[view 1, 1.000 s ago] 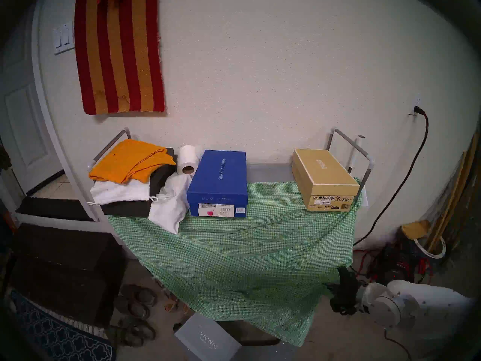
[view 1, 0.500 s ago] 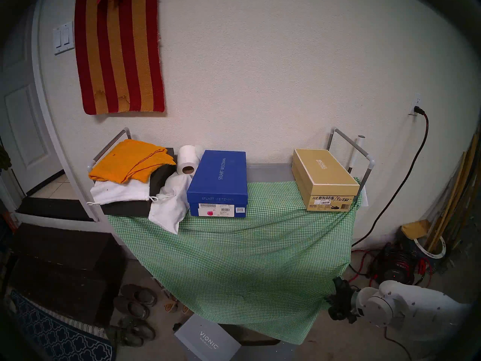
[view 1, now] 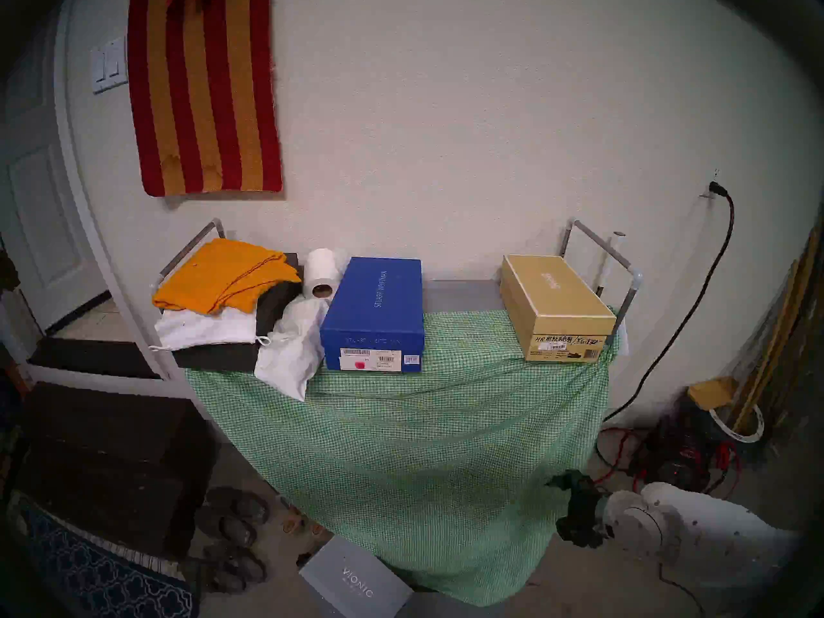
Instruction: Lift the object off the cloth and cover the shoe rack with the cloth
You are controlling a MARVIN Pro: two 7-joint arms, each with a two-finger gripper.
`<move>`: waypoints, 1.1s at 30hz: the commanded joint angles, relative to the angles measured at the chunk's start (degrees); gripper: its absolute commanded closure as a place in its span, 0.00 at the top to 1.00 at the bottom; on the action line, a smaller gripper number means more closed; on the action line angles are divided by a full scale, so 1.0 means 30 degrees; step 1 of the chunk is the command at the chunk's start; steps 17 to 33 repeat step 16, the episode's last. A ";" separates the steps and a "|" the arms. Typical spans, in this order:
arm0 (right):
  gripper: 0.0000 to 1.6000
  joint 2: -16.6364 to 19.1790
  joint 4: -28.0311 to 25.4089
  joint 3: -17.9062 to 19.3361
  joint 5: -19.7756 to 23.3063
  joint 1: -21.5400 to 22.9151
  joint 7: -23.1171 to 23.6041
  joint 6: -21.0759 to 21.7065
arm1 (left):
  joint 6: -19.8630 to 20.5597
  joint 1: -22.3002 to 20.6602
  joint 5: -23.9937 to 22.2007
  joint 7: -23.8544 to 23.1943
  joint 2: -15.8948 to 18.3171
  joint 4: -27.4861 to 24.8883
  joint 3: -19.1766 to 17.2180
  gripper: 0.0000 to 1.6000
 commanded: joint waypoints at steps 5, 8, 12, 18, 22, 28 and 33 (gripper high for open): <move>1.00 -0.0193 -0.0095 0.0076 0.0128 -0.0011 -0.0239 -0.0032 | 0.0002 -0.0029 0.0052 0.0001 0.0004 -0.0045 -0.0072 0.00; 1.00 -0.0192 -0.0093 0.0075 0.0132 -0.0010 -0.0246 -0.0036 | -0.0002 -0.0051 0.0072 -0.0011 -0.0005 -0.0045 -0.0075 0.00; 1.00 -0.0186 -0.0093 0.0069 0.0144 -0.0008 -0.0255 -0.0036 | -0.0010 -0.0089 0.0104 -0.0032 -0.0020 -0.0045 -0.0079 0.00; 1.00 -0.0182 -0.0093 0.0063 0.0153 -0.0005 -0.0261 -0.0036 | -0.0016 -0.0117 0.0128 -0.0048 -0.0032 -0.0045 -0.0082 0.00; 1.00 -0.0182 -0.0093 0.0063 0.0153 -0.0005 -0.0261 -0.0036 | -0.0016 -0.0117 0.0128 -0.0048 -0.0032 -0.0045 -0.0082 0.00; 1.00 -0.0182 -0.0093 0.0063 0.0153 -0.0005 -0.0261 -0.0036 | -0.0016 -0.0117 0.0128 -0.0048 -0.0032 -0.0045 -0.0082 0.00; 1.00 -0.0182 -0.0093 0.0063 0.0153 -0.0005 -0.0261 -0.0036 | -0.0016 -0.0117 0.0128 -0.0048 -0.0032 -0.0045 -0.0082 0.00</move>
